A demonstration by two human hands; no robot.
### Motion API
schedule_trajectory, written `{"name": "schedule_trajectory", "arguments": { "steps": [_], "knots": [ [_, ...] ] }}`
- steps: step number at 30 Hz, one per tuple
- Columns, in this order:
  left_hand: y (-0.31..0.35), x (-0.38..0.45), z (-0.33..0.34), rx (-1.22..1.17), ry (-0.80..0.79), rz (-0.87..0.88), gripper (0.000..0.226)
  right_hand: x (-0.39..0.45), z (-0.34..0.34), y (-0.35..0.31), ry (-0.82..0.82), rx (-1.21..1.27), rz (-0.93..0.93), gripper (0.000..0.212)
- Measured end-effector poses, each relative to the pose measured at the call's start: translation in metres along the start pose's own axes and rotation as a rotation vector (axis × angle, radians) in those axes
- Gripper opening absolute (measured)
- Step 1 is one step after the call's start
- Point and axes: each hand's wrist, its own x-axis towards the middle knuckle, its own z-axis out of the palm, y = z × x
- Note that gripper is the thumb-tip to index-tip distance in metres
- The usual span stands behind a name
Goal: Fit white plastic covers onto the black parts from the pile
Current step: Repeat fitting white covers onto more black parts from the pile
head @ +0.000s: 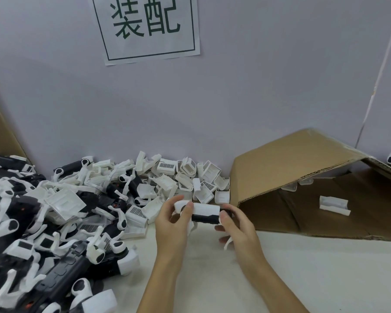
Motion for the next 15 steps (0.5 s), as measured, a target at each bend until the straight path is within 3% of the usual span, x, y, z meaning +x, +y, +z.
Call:
{"name": "schedule_trajectory", "arguments": {
  "steps": [3, 6, 11, 15],
  "knots": [
    [-0.001, 0.001, -0.003, -0.055, -0.043, 0.016, 0.026, -0.002, 0.0, 0.002, 0.021, -0.045, -0.066, 0.024],
    [0.0, 0.004, -0.009, -0.039, -0.083, 0.006, 0.023, -0.004, -0.001, 0.004, 0.025, -0.094, -0.222, 0.041],
    [-0.003, 0.009, -0.009, -0.056, 0.014, -0.086, 0.016, -0.008, 0.005, 0.007, -0.033, -0.287, -0.549, 0.057],
    [-0.005, 0.01, -0.007, -0.086, -0.02, -0.148, 0.018, -0.007, 0.004, 0.01, -0.042, -0.466, -0.718, 0.062]
  ]
}}
